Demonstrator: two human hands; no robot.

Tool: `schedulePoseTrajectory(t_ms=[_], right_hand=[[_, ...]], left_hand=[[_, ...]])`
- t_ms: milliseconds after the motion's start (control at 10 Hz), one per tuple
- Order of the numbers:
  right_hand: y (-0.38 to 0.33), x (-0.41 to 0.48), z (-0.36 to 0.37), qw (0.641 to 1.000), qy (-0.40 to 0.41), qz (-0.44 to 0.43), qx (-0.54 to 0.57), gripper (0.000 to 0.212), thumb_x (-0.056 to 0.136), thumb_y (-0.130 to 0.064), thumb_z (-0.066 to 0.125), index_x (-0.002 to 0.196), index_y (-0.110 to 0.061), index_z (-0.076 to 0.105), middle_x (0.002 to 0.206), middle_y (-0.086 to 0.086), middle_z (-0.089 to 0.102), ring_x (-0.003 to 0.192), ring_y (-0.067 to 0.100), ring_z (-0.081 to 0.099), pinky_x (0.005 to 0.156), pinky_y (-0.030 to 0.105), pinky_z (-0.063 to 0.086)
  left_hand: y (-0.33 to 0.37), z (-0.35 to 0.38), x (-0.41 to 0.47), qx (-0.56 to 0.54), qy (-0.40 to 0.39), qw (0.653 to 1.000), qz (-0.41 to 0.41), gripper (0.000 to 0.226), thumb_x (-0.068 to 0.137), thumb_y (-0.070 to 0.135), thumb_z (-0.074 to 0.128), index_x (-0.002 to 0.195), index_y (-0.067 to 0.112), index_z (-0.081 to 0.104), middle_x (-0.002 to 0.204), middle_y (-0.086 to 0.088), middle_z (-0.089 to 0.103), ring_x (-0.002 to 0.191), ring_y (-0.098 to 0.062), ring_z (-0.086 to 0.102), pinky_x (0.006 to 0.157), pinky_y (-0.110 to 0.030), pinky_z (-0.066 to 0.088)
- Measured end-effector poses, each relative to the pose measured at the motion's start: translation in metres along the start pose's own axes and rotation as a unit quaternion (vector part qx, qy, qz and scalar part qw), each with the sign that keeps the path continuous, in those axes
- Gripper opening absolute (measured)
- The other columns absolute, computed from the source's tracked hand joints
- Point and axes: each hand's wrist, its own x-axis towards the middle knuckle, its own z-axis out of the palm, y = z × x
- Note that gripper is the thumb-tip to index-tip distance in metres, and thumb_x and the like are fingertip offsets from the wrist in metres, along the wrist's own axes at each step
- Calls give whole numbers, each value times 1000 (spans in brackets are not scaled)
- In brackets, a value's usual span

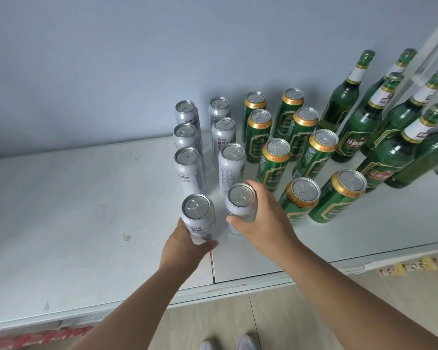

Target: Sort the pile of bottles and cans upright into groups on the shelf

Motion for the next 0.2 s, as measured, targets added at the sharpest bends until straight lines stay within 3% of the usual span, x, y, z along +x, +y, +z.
schedulePoseTrajectory(t_ms=[200], right_hand=[[-7,-1,-5,1000,5,30,-1,86,79,-39,83,150,-19,38,148,-3,49,134,15,46,102,17,31]], left_hand=[[-5,-8,0,-26,-1,999,21,57,67,55,82,114,35,55,114,16,65,110,-8,61,93,-37,52]])
